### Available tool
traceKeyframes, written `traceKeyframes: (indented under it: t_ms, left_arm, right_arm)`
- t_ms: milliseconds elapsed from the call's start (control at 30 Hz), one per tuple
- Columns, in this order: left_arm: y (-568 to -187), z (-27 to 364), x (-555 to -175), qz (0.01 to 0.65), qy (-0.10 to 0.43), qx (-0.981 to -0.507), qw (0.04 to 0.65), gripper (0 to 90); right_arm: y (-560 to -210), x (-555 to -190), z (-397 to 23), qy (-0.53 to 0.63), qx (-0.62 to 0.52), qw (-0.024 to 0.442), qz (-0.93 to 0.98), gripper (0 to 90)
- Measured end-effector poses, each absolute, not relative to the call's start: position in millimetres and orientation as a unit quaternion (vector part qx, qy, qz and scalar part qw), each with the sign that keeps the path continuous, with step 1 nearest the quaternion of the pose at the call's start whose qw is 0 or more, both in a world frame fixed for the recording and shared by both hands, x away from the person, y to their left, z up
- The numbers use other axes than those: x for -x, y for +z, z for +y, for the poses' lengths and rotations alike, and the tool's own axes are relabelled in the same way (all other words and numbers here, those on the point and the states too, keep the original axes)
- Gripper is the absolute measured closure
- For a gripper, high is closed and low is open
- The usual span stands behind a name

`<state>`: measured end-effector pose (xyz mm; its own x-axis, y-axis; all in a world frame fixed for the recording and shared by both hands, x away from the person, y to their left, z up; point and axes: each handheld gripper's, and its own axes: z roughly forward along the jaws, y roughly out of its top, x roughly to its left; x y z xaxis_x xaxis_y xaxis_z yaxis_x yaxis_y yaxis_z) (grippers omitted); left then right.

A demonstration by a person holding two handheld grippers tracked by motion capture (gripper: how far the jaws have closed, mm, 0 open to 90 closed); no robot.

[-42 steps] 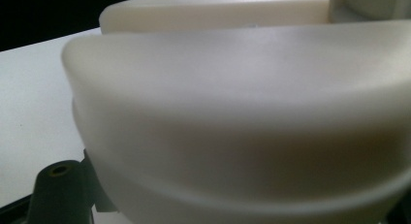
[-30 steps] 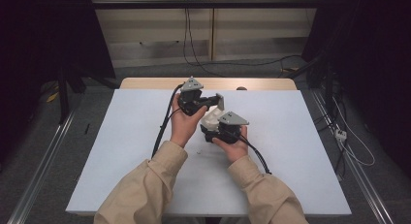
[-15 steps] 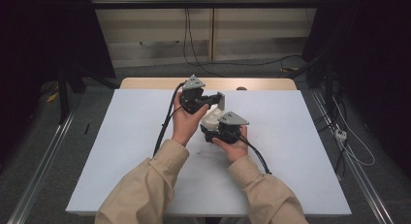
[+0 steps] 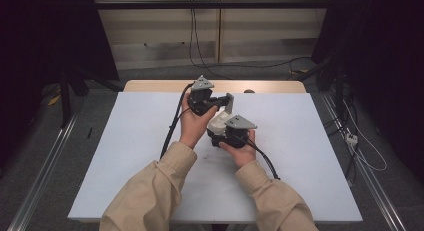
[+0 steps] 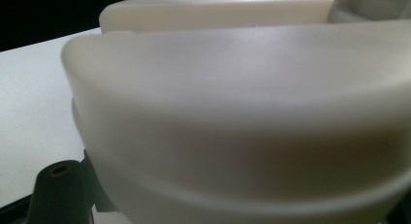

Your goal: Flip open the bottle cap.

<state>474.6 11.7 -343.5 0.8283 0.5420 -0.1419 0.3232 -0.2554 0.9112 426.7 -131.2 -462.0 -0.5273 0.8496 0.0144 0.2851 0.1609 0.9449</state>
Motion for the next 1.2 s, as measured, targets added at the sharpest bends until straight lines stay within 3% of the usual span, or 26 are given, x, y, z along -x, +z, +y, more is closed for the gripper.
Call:
traceKeyframes:
  t_ms: [1200]
  left_arm:
    - [-346.8,-1.0,-485.4,0.273,0.094,-0.787,0.545,90.0]
  right_arm:
    - [-462.0,-426.7,-131.2,0.510,-0.400,0.277,0.710,18.8]
